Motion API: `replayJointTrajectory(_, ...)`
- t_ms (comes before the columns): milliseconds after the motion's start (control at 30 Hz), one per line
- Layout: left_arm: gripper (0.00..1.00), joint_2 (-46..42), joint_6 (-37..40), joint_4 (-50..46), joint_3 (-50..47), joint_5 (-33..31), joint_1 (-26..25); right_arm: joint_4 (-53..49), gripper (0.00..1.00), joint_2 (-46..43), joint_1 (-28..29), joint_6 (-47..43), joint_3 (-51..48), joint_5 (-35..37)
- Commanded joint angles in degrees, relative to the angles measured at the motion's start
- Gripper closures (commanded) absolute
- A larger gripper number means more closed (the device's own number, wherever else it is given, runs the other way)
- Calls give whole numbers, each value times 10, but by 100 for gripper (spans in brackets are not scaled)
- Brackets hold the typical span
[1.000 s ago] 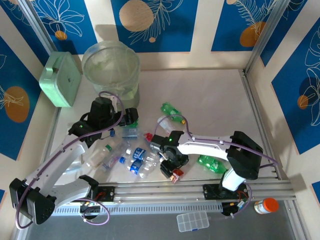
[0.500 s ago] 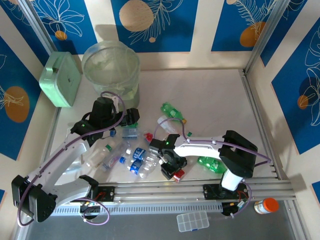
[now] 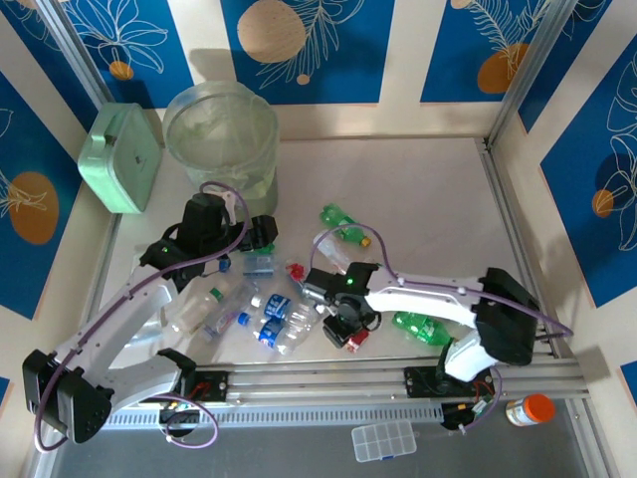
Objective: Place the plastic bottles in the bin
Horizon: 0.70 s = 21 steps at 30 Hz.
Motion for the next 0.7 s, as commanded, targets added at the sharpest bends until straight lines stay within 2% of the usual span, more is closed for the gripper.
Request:
replayJointTrajectory(0, 11, -23, 6, 11, 23, 32, 5, -17, 46, -54, -7, -10, 23, 35)
replayJointTrajectory(133, 13, -30, -9, 57, 23, 105, 0, 11, 48, -121, -20, -25, 35, 51)
replayJointTrajectory(233, 13, -32, -15, 115, 17, 187, -10, 69, 47, -184, -34, -46, 31, 19)
replayJointTrajectory(400, 15, -50, -23, 254, -21, 323, -25, 185, 46, -271, -95, -57, 9, -124)
replayJointTrajectory(467, 15, -54, -22, 303, -31, 374, -31, 240, 46, -300, -136, -50, -9, -213)
replayJointTrajectory(567, 15, -55, -18, 336, -34, 410, -40, 314, 46, -328, -185, -33, -35, -334)
replayJointTrajectory(667, 16, -52, -28, 379, -44, 433, -49, 331, 46, -331, -200, -39, -37, -391)
